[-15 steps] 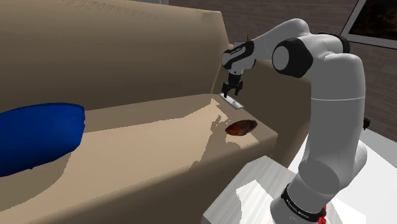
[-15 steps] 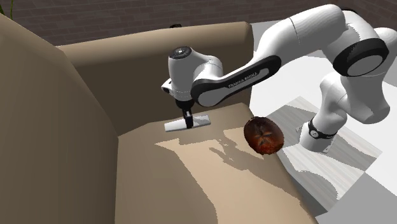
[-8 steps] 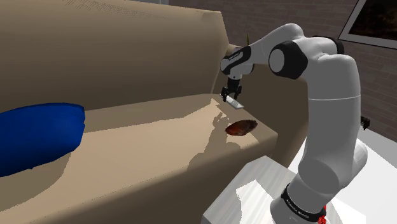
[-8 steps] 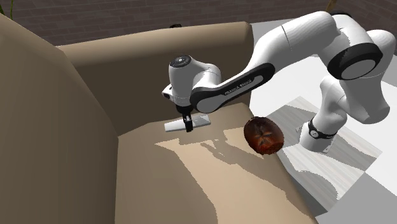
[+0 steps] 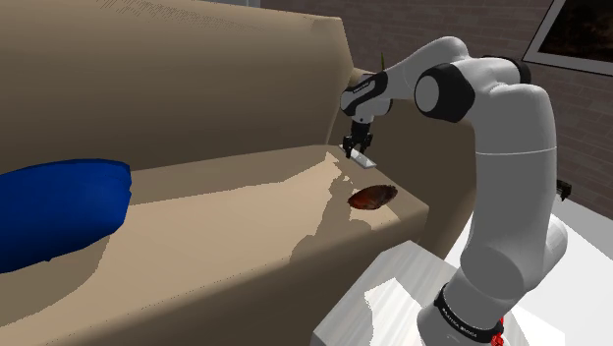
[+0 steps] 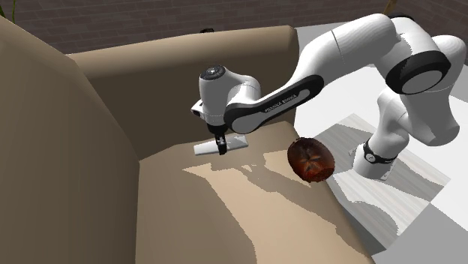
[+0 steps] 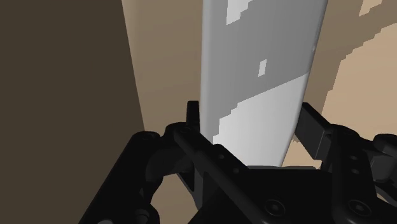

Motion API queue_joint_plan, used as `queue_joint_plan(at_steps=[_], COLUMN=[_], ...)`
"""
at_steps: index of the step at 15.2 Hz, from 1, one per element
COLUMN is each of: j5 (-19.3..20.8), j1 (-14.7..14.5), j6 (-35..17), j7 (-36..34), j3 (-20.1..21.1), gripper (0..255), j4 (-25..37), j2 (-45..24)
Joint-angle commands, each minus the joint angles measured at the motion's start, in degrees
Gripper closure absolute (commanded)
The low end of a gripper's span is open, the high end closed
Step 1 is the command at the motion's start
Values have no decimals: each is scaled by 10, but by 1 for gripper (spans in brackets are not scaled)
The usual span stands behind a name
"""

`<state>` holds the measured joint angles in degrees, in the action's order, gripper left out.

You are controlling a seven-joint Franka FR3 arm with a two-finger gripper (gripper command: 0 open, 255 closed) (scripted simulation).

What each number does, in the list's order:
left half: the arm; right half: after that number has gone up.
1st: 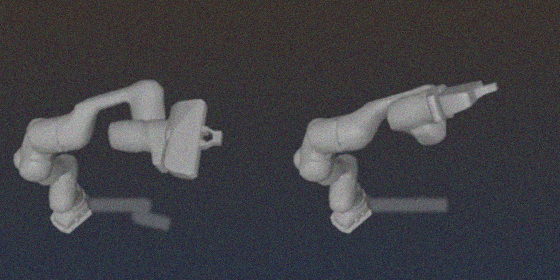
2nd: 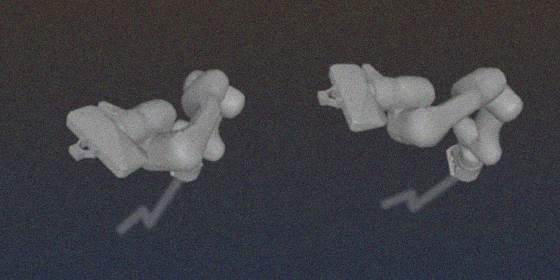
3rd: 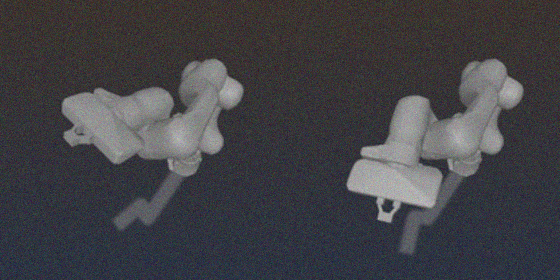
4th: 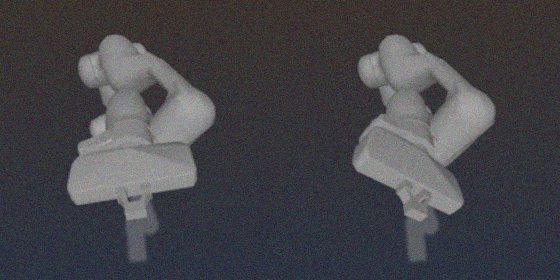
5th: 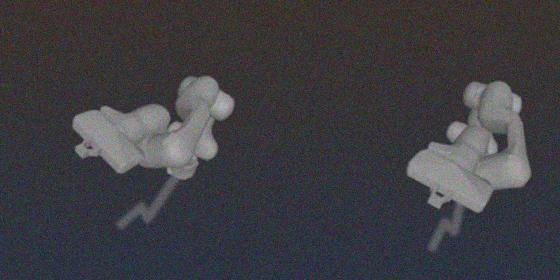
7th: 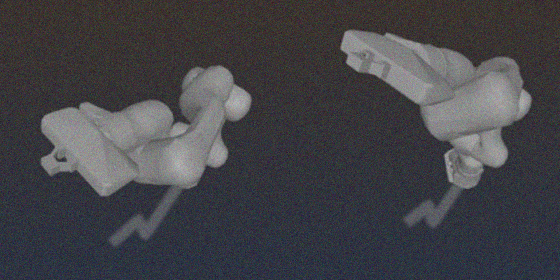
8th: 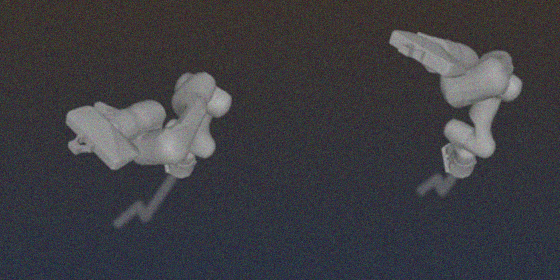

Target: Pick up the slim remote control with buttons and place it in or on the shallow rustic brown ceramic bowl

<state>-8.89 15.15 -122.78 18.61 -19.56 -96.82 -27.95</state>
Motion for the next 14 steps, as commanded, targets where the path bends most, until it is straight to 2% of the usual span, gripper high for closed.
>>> queue_joint_plan(at_steps=[1, 9, 14], j5=[0, 0, 7], j1=[0, 0, -2], j6=[0, 0, 31], j7=[0, 0, -4], j3=[0, 0, -4], gripper=[255, 255, 255], j4=[0, 0, 14], j2=[0, 0, 17])
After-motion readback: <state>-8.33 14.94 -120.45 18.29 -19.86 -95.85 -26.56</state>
